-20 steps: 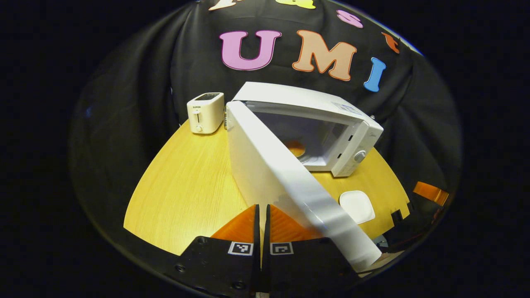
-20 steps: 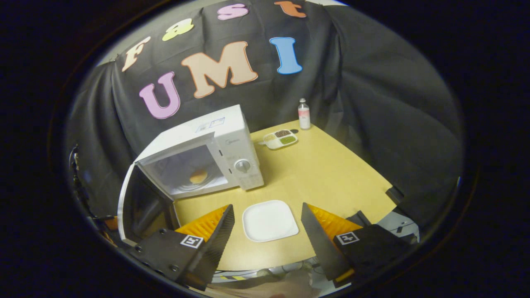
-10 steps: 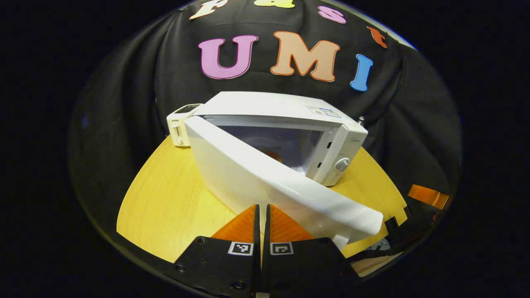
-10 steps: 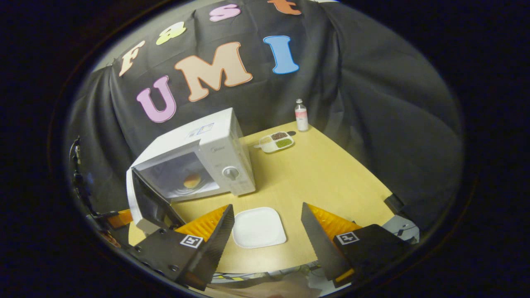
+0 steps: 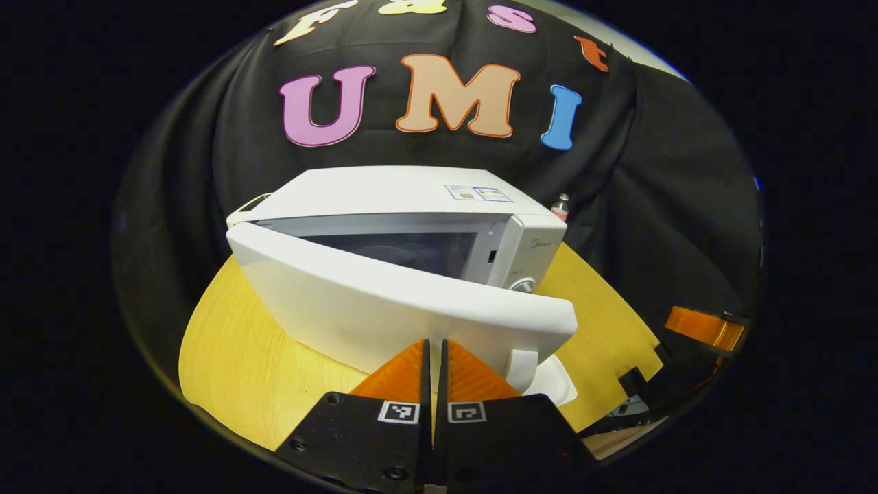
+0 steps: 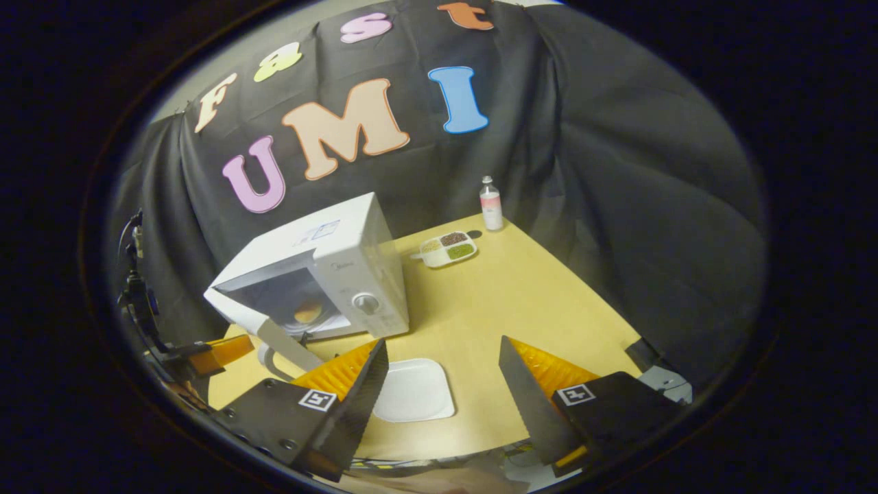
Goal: Open the microwave oven with the left hand, put the food in, and close the microwave oven.
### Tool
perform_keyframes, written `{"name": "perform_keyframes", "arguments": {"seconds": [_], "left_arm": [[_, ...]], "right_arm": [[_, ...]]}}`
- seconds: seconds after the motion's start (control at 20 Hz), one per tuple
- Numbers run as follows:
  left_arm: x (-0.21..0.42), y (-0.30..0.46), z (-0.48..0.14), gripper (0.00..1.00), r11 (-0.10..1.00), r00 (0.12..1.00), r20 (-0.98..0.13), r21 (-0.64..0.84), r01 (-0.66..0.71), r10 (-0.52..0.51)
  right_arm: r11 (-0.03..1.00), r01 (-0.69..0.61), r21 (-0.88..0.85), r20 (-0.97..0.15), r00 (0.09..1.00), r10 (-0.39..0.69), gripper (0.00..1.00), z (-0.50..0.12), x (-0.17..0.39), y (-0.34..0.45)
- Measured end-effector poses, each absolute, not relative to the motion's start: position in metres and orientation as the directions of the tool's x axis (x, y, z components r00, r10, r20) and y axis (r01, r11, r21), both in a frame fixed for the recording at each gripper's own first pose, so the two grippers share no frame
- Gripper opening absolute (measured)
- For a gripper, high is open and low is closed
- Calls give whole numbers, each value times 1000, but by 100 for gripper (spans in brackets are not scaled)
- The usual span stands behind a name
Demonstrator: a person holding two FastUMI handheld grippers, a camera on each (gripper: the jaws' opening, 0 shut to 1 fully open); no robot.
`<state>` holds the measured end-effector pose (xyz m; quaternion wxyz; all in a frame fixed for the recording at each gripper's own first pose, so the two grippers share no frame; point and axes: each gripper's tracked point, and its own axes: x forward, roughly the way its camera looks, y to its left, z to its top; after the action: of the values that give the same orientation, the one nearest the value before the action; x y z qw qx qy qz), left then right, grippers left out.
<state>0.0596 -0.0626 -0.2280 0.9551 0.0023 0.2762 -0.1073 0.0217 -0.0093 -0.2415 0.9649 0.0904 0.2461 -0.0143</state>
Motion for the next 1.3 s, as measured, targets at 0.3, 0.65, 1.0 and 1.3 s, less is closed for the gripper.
{"name": "perform_keyframes", "arguments": {"seconds": [0.3,0.65,1.0,1.3], "left_arm": [[84,-79,-226,1,973,831,-512,-45,227,-218],[116,-87,-223,0,981,854,-485,-56,185,-189],[149,-100,-222,1,987,872,-462,-71,143,-160],[158,-110,-222,1,985,876,-453,-119,123,-164]], "right_arm": [[984,79,159,-450,893,1,92,-234,14,-26],[984,64,165,-419,908,11,100,-228,7,-39],[988,70,137,-416,909,-7,92,-228,7,-58],[986,84,142,-424,905,-16,92,-231,11,-73]]}}
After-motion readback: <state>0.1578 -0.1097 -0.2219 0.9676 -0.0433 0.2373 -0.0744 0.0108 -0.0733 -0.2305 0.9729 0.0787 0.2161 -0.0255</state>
